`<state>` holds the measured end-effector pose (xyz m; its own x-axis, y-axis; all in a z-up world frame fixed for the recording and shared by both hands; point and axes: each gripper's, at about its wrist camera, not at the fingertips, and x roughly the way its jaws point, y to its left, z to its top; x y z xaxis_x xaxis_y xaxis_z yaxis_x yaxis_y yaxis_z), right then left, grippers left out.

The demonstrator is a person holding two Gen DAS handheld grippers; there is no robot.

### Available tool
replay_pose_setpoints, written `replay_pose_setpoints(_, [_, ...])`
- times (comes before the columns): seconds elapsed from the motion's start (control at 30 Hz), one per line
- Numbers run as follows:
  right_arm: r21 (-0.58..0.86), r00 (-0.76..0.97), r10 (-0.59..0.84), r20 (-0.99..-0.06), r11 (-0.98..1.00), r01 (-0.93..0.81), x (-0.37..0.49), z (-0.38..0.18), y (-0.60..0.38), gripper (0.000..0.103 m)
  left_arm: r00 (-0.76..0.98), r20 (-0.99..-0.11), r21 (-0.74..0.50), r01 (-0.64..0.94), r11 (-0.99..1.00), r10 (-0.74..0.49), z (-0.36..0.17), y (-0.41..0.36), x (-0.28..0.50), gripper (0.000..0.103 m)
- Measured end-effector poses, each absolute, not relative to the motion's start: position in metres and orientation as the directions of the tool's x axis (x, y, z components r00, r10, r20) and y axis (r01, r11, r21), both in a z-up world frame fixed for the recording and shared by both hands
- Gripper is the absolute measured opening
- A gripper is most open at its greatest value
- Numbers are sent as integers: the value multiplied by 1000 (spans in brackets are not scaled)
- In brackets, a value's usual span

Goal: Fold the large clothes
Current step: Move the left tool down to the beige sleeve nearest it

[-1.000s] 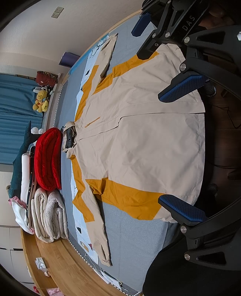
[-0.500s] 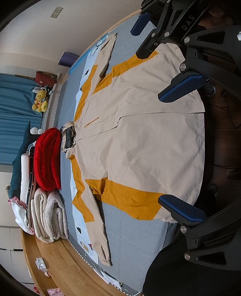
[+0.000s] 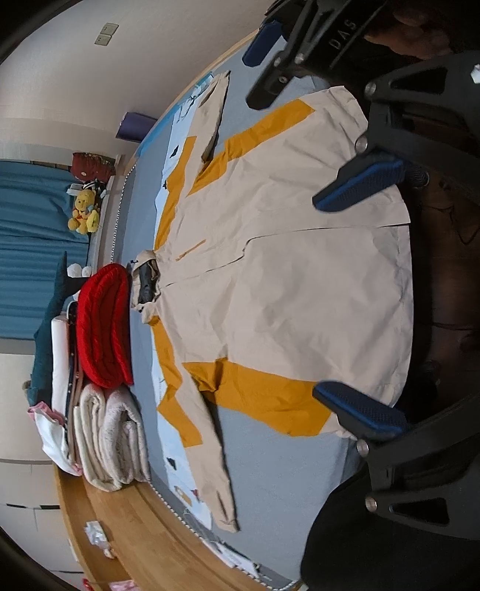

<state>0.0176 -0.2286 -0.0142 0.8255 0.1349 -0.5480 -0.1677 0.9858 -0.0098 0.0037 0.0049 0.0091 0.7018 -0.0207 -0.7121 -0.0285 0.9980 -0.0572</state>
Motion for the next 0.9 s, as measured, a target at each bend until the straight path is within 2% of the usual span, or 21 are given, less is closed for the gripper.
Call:
replay_pose_setpoints(0.03, [0,835,135,-534,987,-159,17,-11,-232,79,707,-707,-60,-34,998,-18,15,6,4,80])
replay_pose_setpoints(0.17, [32,868,136,-478,990,-138,15,5,-247,79,747,-665,-77,-33,996,-27,39,9,7,74])
replay_pose_setpoints(0.3, [18,881,115,-458,993,-120,23,20,-253,79,796,-605,-50,-23,998,-12,53,17,19,50])
replay_pose_setpoints(0.33, [16,881,116,-459,992,-122,27,23,-254,79,799,-602,-48,-25,999,-9,54,21,28,47])
replay_pose_setpoints(0.47, [-20,886,129,-445,988,-154,56,42,-253,78,808,-589,-58,-61,996,15,64,41,66,47])
replay_pose_setpoints(0.73, [-84,900,124,-417,981,-174,137,76,-233,78,858,-496,-55,-182,982,132,98,81,167,47])
replay_pose_setpoints(0.9, [-77,890,117,-440,983,-168,197,90,-221,78,833,-516,-72,-272,959,198,101,108,231,48])
